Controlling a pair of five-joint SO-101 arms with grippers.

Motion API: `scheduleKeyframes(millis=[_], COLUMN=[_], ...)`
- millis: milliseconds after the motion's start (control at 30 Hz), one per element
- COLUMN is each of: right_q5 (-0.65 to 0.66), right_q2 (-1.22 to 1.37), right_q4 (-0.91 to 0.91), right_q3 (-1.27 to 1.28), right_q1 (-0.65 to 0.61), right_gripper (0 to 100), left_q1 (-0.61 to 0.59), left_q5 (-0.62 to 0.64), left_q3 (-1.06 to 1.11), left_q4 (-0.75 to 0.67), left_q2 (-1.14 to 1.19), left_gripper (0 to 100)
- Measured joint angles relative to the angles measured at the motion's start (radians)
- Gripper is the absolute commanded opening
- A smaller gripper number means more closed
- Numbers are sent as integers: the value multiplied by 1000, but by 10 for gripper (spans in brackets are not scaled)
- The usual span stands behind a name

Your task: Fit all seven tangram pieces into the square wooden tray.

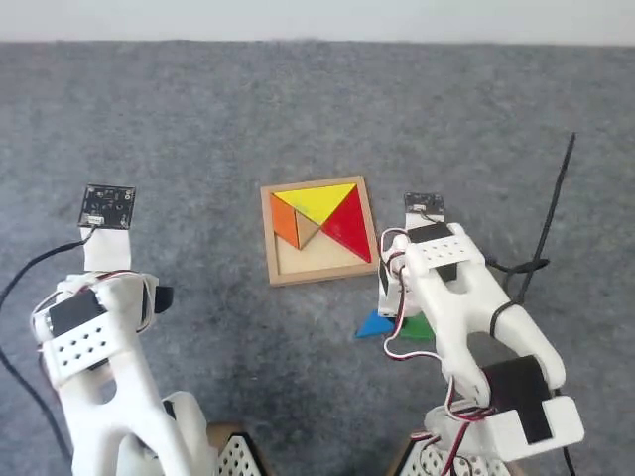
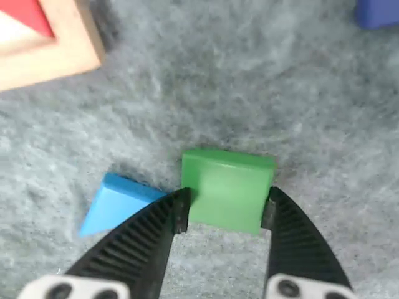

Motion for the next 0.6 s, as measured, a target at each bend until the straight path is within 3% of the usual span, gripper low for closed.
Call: scheduleKeyframes(millis=[600], right_q5=[89], right_q2=[5], right_q4=[-40], right_q3=[-11], right_q1=[-3], right_gripper=[220], left_q1=[-2], left_q5=[0], left_q3=[0], left_q4=[0], left_q2=[0], left_gripper=[283])
